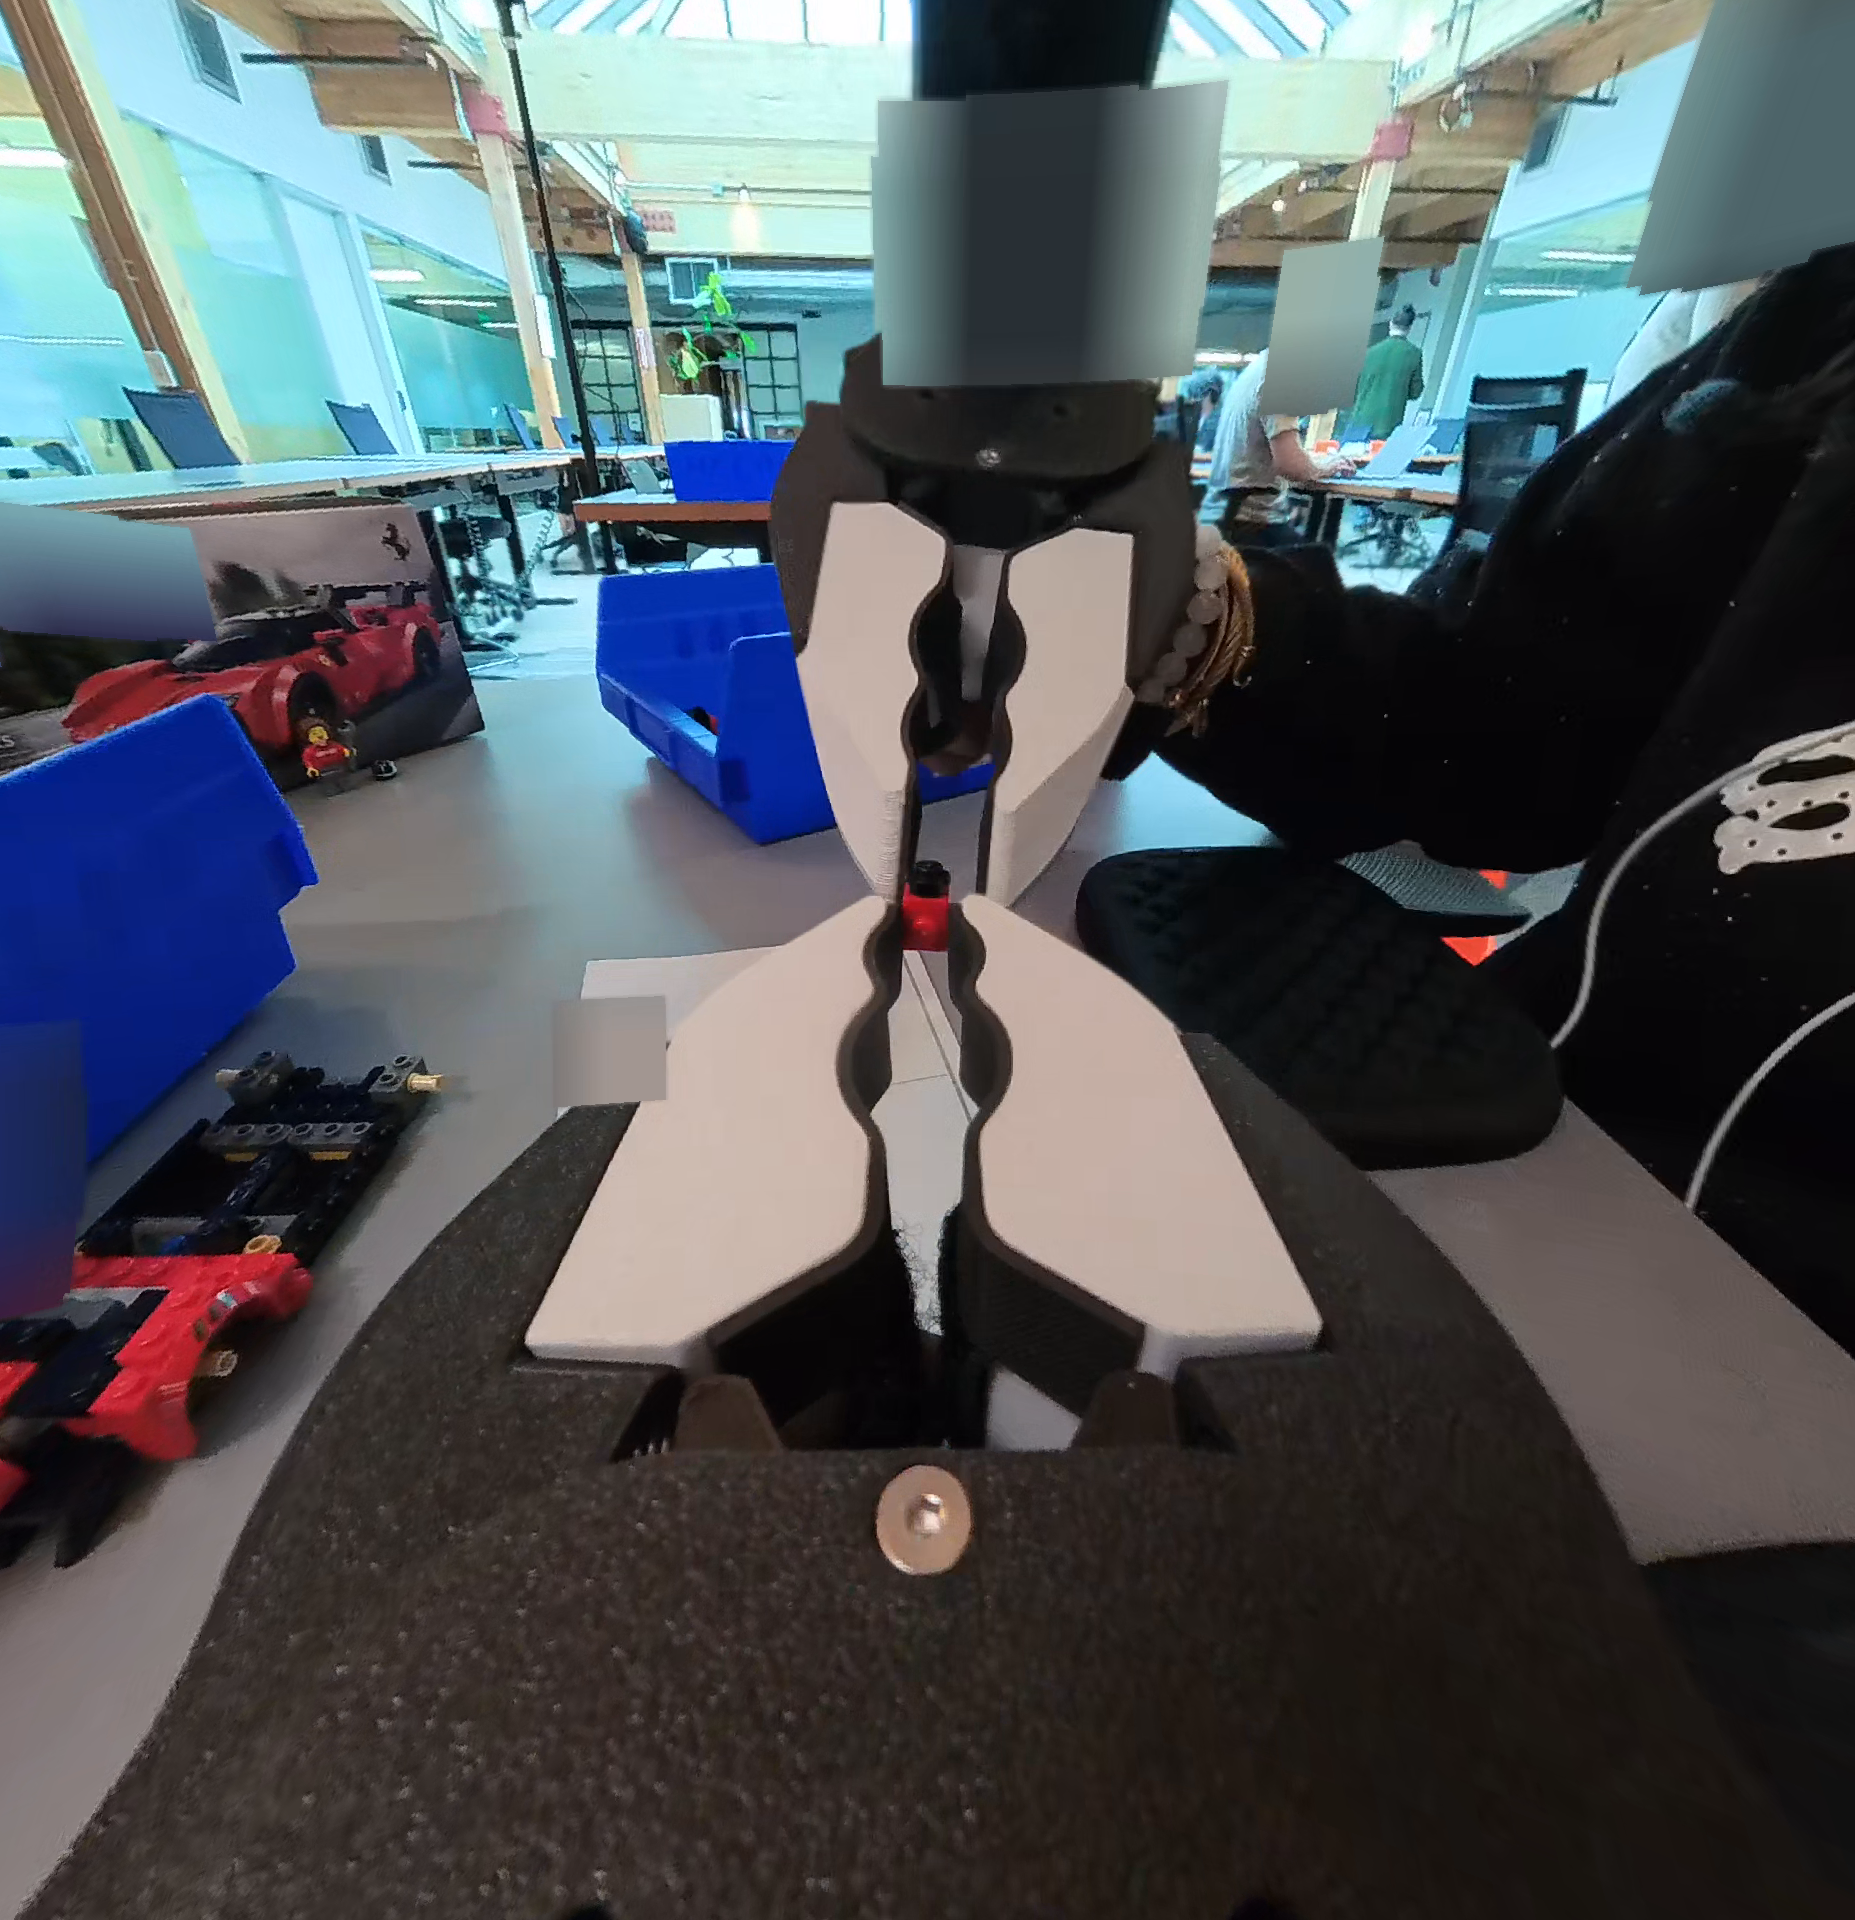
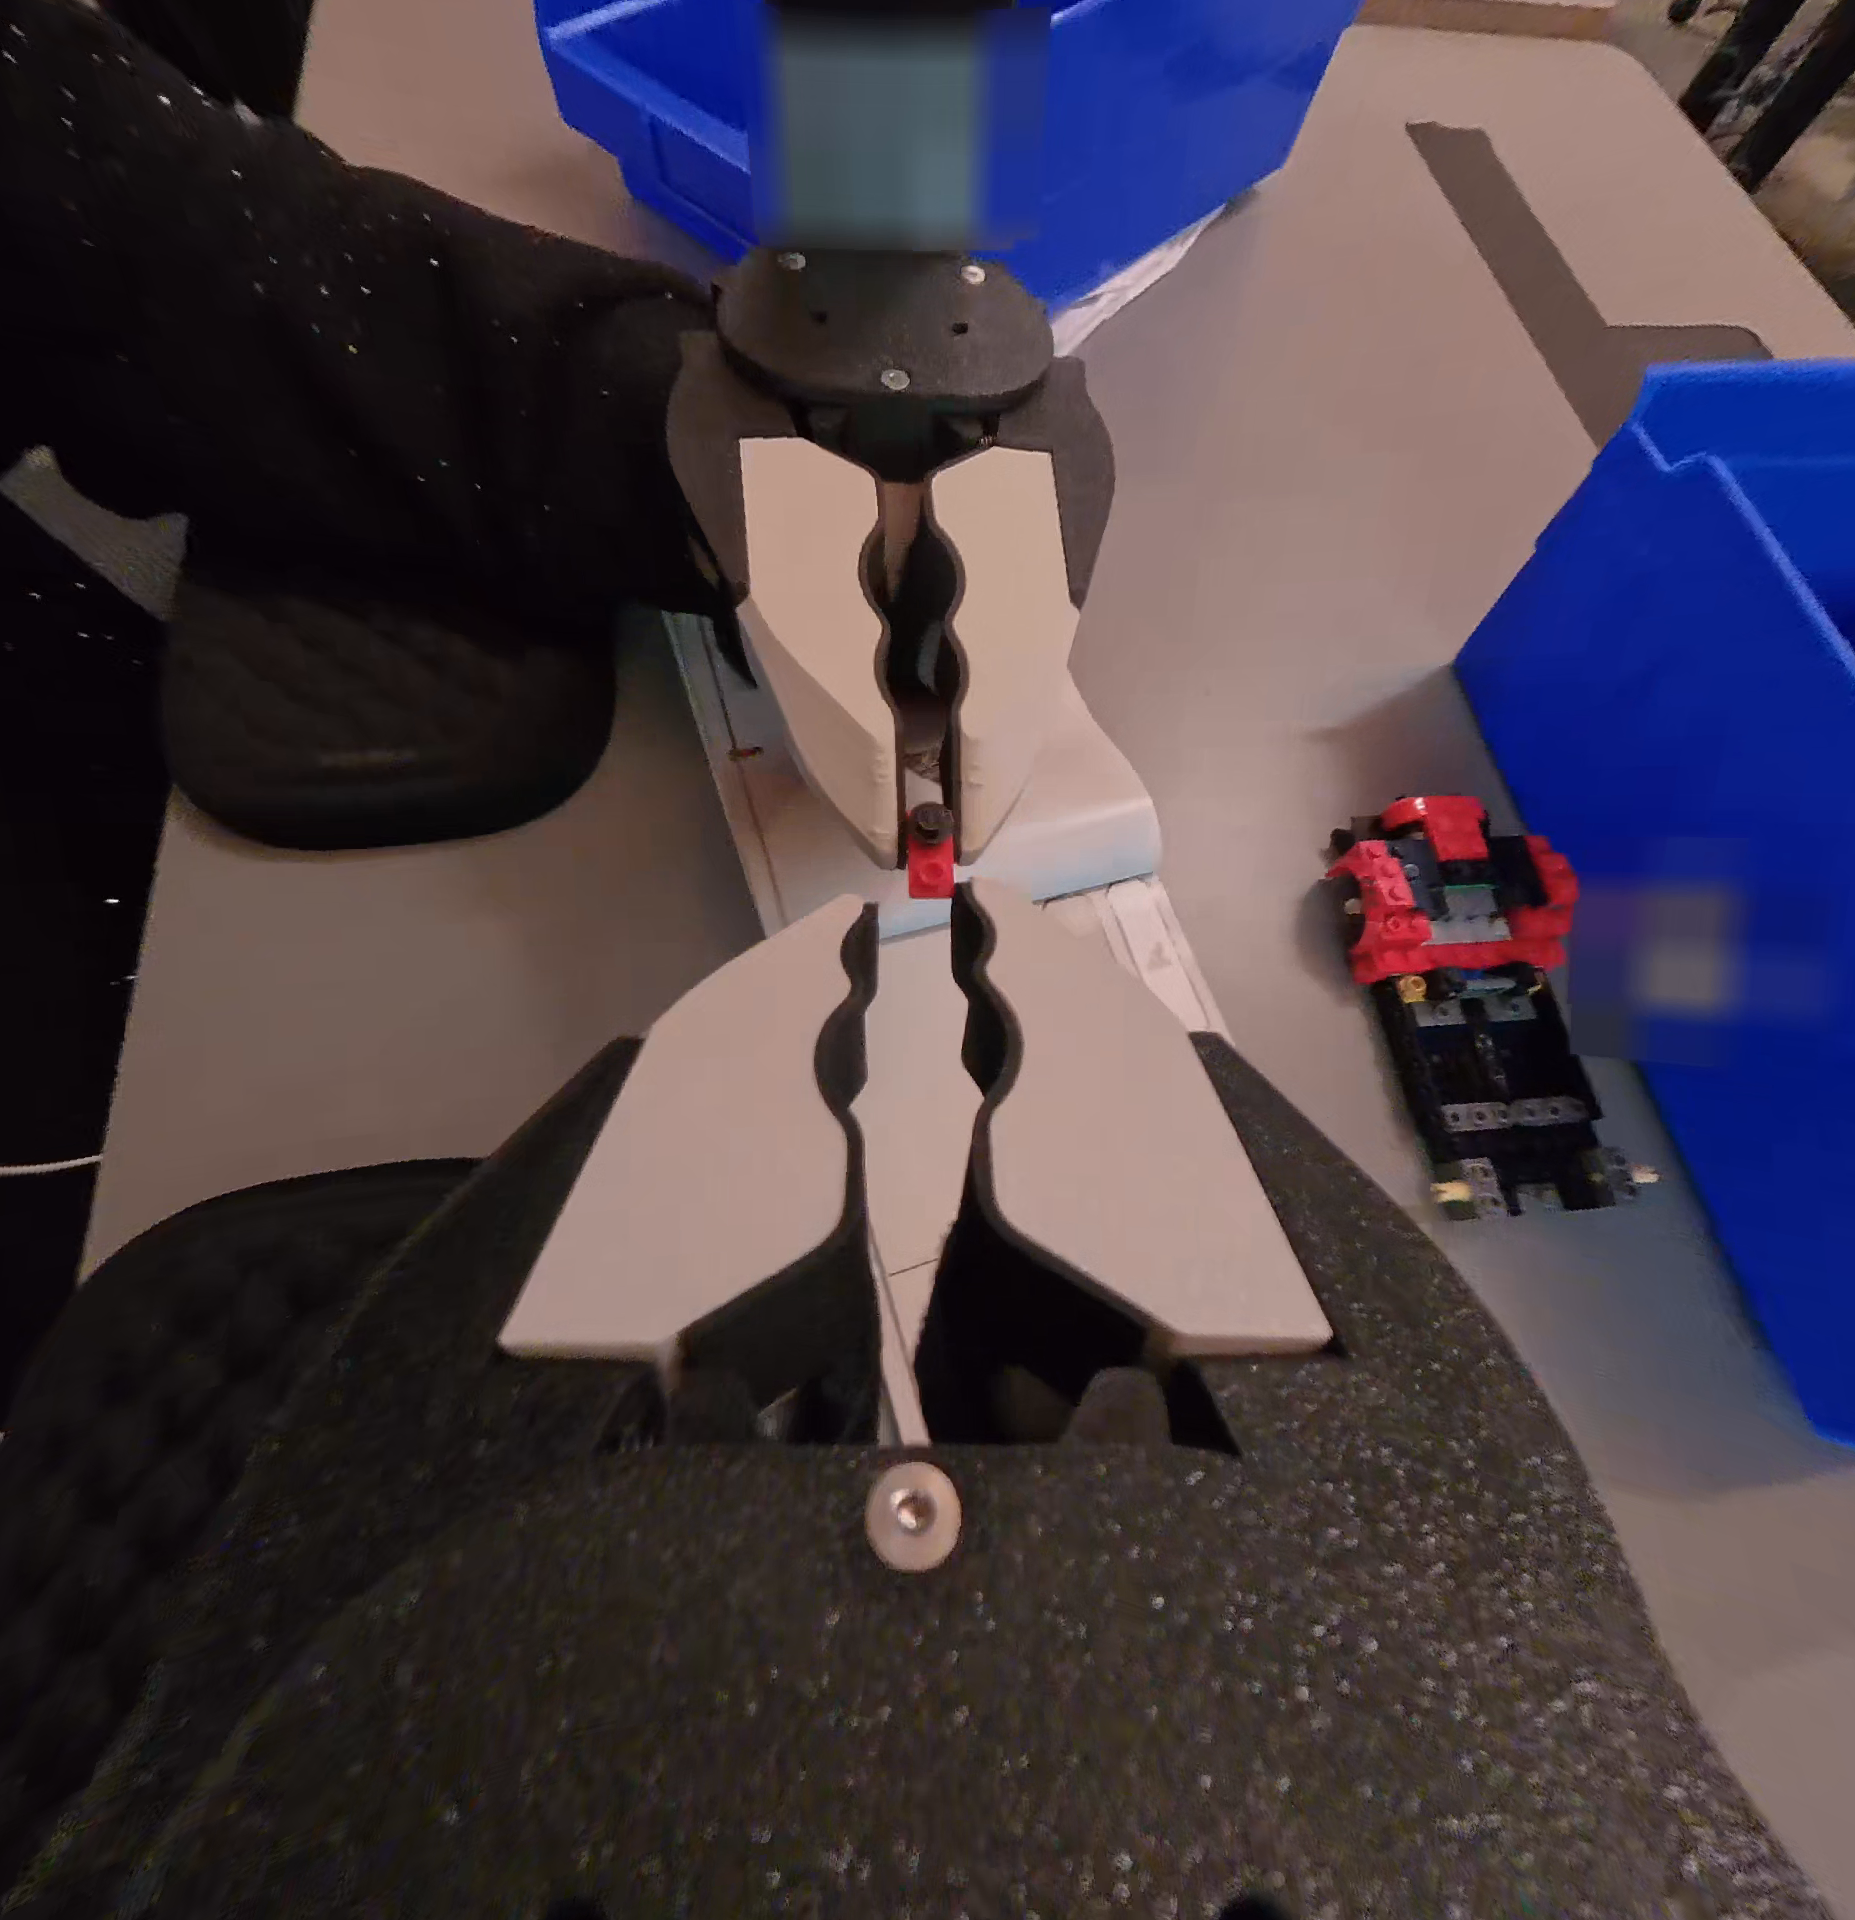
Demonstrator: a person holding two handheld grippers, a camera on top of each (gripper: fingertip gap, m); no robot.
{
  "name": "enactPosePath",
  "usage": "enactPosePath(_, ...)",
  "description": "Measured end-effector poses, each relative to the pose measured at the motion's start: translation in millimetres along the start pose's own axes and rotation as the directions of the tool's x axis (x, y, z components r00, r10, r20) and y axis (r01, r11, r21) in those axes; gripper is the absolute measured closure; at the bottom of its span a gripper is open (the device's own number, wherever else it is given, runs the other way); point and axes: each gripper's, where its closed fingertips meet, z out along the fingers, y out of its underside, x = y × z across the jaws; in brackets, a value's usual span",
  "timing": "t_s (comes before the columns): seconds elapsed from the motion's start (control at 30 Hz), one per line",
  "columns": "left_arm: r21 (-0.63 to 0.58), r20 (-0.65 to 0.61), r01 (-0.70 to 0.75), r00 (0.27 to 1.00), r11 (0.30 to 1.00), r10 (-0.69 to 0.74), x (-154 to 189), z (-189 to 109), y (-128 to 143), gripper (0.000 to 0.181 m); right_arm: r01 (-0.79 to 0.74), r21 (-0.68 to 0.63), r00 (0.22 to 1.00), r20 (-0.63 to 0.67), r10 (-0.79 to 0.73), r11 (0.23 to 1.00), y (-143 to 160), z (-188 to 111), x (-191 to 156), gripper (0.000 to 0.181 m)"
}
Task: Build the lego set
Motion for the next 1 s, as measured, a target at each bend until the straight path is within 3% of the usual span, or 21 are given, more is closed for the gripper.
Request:
enactPosePath(0.3, -0.116, -0.015, 0.0, 1.0, 0.993, -0.001, 0, 13, 17, 0.174, -0.046, 0.02, 0.996, 0.071, 0.045, 0.999, 14, 1, 2, 0.173)
enactPosePath(0.4, -0.258, 0.001, -0.023, 1.0, 0.966, 0.024, -6, 12, 33, 0.158, -0.057, -0.026, 0.996, 0.067, 0.059, 0.998, 28, 6, 8, 0.173)
enactPosePath(0.5, -0.46, 0.002, -0.082, 0.996, 0.884, 0.093, -15, 2, 57, 0.159, -0.078, -0.122, 0.994, 0.067, 0.086, 0.989, 54, 17, 14, 0.173)
enactPosePath(0.57, -0.519, -0.007, -0.1, 0.994, 0.849, 0.112, -21, 2, 61, 0.16, -0.082, -0.186, 0.994, 0.054, 0.093, 0.979, 73, 26, 17, 0.173)
enactPosePath(0.77, -0.625, -0.071, -0.09, 0.996, 0.776, 0.059, -21, 20, 84, 0.167, -0.104, -0.205, 0.992, 0.05, 0.116, 0.973, 81, 32, 18, 0.173)
enactPosePath(1.0, -0.623, -0.083, -0.09, 0.995, 0.777, 0.049, -21, 22, 92, 0.171, -0.12, -0.224, 0.988, 0.069, 0.138, 0.967, 86, 37, 14, 0.174)
